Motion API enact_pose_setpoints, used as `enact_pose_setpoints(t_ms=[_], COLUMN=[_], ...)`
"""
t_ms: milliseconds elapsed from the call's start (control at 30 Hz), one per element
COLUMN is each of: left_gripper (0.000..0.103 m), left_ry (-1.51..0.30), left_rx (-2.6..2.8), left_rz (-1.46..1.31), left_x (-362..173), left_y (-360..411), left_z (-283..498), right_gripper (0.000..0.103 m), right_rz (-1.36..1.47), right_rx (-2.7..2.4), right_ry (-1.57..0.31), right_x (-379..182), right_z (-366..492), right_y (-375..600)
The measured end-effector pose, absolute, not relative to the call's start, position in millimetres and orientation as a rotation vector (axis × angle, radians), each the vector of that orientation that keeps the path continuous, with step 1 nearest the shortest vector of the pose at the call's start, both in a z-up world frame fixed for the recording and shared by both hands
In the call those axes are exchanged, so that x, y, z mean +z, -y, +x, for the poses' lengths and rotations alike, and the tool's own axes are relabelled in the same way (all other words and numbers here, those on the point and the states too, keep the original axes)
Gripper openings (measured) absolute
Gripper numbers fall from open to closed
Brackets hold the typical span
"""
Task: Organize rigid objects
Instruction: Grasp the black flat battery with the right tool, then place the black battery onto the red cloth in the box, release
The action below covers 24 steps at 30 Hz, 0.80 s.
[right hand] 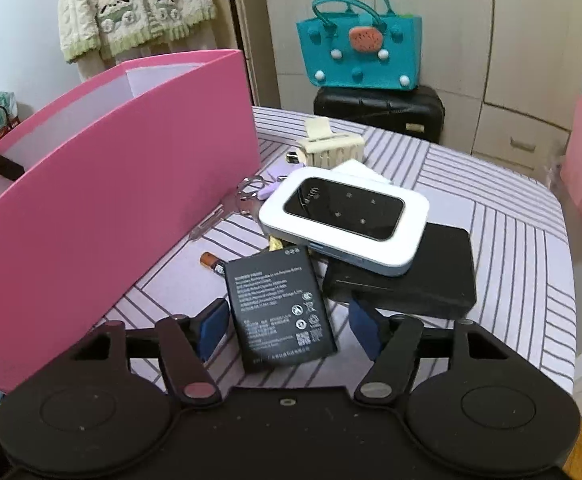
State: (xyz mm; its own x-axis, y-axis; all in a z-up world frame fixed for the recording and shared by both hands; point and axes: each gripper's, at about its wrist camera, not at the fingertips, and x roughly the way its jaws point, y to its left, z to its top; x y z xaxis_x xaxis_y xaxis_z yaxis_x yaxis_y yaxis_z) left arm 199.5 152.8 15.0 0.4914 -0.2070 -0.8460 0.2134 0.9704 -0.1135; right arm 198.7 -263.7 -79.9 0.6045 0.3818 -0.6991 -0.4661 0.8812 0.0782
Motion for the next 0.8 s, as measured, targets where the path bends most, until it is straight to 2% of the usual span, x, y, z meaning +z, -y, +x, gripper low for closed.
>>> enact_pose_setpoints(t_ms=[67,100,167,533,800], left_gripper=[0.009,0.009,0.008,0.009,0.009], left_ry=[-1.025,-1.025,-1.026,-1.025,-1.030], left_rx=[-0.254,-0.254,-0.253,-0.264,-0.281], left_rz=[0.004,0.005,0.009,0.003,0.005], left_x=[15,15,15,15,15], left_y=[-153,-153,-153,-155,-156], left_z=[200,200,200,200,201], right_gripper=[0.070,0.057,0.055,0.055,0.055], right_rz=[-0.153,-0.178,-0.201,-0.191,-0.139], right_rx=[0.477,0.464,0.479,0.432,0.473], right_ry=[-0.763,-0.753,-0.751,-0.755,-0.698], right_x=[-82,-82,-78,-59,-3], right_z=[196,193,187,167,155], right_y=[258,255,250,242,235])
